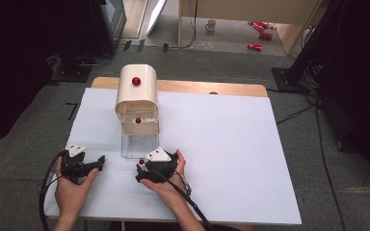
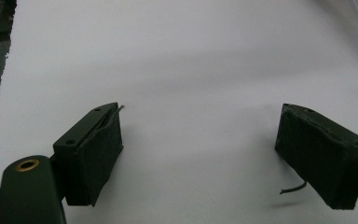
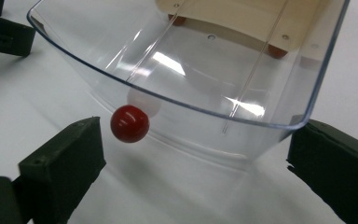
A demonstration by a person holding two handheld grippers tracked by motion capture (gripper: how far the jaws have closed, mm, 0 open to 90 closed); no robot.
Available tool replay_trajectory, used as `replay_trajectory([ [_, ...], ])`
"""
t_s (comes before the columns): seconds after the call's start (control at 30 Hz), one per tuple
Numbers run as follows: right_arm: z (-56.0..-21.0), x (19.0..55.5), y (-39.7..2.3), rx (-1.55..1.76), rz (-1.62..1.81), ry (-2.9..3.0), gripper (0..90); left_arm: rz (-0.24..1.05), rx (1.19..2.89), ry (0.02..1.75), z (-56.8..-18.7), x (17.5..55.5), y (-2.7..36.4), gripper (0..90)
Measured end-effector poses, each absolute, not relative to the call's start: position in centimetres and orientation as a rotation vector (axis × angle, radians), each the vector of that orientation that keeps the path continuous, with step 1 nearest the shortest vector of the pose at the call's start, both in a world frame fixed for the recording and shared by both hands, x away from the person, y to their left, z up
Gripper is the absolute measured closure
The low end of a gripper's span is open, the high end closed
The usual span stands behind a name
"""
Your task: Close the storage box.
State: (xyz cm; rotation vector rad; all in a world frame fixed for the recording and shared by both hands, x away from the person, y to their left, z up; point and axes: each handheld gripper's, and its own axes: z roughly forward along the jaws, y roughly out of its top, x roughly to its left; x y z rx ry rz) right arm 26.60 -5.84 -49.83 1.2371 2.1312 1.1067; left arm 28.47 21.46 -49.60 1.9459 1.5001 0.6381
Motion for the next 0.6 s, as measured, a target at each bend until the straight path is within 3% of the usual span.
replay_trajectory([
  [0.1,-49.83,26.72,-5.75,1.236,1.108,2.121,10.7,0.638,1.946,1.5,-49.6,28.47,21.46,14.5],
  [0.6,-49.35,26.74,-5.94,1.238,1.152,2.075,12.6,0.639,1.946,1.499,-49.6,28.47,21.46,14.6],
])
